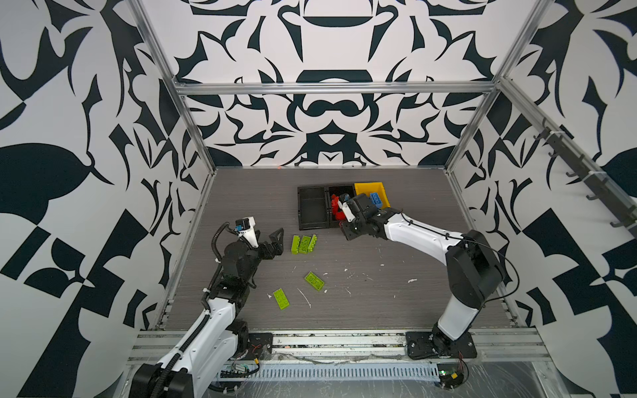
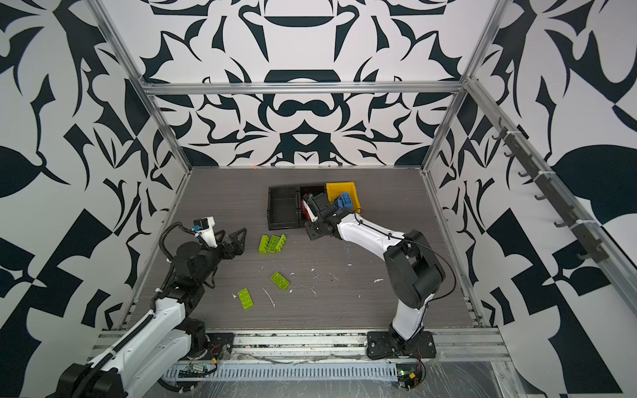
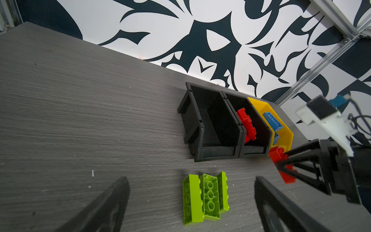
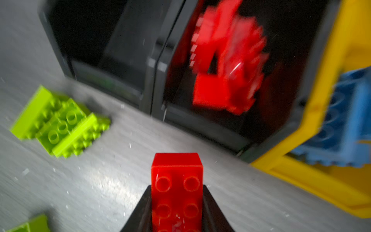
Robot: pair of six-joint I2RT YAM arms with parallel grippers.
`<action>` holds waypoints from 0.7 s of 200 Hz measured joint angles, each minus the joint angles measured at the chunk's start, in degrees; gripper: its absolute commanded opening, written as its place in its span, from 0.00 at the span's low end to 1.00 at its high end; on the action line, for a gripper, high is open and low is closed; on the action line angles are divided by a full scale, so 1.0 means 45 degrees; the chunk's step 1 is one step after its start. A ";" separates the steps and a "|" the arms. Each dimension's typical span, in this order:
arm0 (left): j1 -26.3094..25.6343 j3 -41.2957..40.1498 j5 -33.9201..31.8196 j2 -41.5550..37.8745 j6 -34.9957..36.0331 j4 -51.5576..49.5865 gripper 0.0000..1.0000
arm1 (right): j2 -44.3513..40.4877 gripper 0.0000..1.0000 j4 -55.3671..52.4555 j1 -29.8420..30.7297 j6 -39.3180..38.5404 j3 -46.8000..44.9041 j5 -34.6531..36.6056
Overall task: Sort the legos into containers by color
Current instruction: Pick up the lego from the center of the table, then place the lego in the container.
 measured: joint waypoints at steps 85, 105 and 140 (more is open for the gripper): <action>0.0000 0.0000 -0.0078 -0.0141 0.0000 -0.0005 0.99 | 0.2064 0.38 0.0607 -0.1418 -0.0087 0.2725 -0.0228; 0.0000 0.0000 -0.0092 -0.0146 0.0000 0.0000 0.99 | 0.2827 0.38 0.0597 -0.1506 -0.0126 0.3371 -0.0223; 0.0000 0.0000 -0.0141 -0.0194 0.0005 0.0000 0.99 | 0.3405 0.42 0.0593 -0.1710 -0.0136 0.3876 -0.0228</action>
